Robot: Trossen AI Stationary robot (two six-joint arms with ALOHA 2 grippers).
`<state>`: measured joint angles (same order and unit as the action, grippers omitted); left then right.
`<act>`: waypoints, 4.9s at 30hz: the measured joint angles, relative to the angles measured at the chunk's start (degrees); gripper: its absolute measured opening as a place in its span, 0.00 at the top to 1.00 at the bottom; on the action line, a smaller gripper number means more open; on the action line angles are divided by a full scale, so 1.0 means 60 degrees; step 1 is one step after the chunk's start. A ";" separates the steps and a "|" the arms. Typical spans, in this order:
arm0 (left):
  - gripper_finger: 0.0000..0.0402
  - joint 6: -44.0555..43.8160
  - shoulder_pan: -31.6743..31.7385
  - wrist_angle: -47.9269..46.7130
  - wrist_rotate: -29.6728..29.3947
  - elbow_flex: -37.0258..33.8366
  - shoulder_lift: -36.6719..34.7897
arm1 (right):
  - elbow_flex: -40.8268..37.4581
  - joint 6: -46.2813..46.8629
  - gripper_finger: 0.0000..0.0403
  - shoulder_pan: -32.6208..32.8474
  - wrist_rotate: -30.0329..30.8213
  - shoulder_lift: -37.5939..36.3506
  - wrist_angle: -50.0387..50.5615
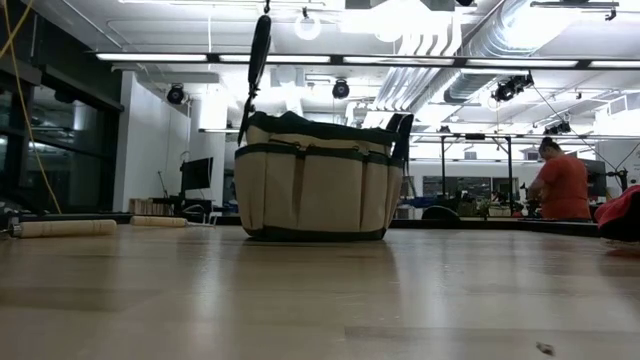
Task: Pick & Place Garden tools in Gardening bag
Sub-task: Put the shear scissors into the gardening bag
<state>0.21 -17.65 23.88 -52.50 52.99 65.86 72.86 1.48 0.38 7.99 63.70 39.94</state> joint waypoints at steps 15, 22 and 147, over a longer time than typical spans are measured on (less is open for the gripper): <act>1.00 0.0516 0.0000 0.0284 -0.0396 -0.0029 0.0085 | -0.0004 0.0066 0.66 0.0001 -0.0002 0.0000 0.0106; 1.00 0.0750 0.0000 0.0501 -0.0363 -0.0029 0.0078 | -0.0001 0.0074 0.66 0.0001 0.0000 0.0000 0.0110; 1.00 0.6997 -0.0120 1.0969 0.1110 -0.2761 0.2496 | -0.0004 0.0073 0.66 0.0001 -0.0073 0.0000 0.0529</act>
<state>42.19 -18.37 89.69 -45.83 36.42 80.83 72.84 1.91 0.38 7.55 63.70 43.11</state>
